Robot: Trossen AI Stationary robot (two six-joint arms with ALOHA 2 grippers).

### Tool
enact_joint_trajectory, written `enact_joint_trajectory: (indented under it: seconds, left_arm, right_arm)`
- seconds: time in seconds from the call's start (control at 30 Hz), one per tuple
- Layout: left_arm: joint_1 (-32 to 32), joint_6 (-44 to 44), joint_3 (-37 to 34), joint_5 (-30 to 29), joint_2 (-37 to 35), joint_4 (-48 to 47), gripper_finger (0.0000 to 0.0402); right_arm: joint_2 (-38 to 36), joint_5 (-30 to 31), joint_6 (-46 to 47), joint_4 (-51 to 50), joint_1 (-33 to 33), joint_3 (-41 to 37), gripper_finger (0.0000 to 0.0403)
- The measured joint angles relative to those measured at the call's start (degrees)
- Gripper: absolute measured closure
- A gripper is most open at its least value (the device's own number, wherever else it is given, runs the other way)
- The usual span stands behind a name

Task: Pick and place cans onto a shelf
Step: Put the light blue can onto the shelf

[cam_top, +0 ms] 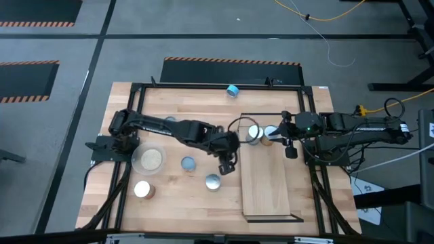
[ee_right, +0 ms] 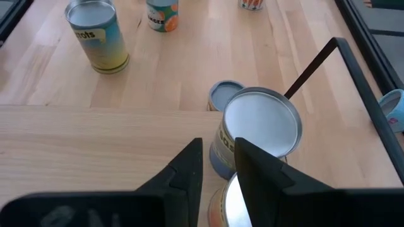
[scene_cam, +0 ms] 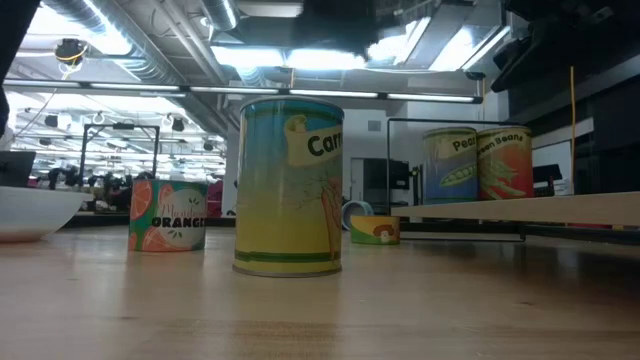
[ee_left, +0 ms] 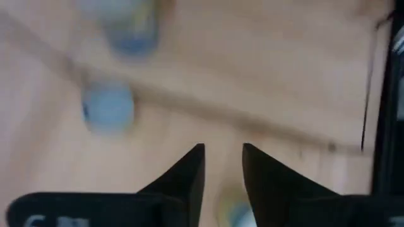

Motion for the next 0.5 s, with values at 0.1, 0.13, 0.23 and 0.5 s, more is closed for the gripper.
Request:
enact_joint_trajectory:
  seconds: [0.1, 0.13, 0.23, 0.5]
  left_arm:
    - [-1.31, -8.39, -0.07, 4.13, 0.12, -6.55, 0.0289]
    - [-1.82, -10.38, -0.07, 5.38, 0.16, -8.8, 0.0288]
    - [-3.15, -14.61, -0.1, 6.99, 1.1, -12.88, 0.0289]
    - [-5.23, -22.39, -0.07, 6.47, 1.55, -14.56, 0.0291]
  right_arm:
    - [0.0, -0.13, -0.16, -0.04, 0.0, 0.0, 0.0306]
    - [0.0, -0.33, -0.36, -0.03, 0.0, 0.0, 0.0306]
    - [0.0, -0.37, -1.64, 0.02, 0.0, 0.0, 0.0306]
    - [0.0, -0.43, -3.27, 0.09, 0.0, 0.0, 0.0306]
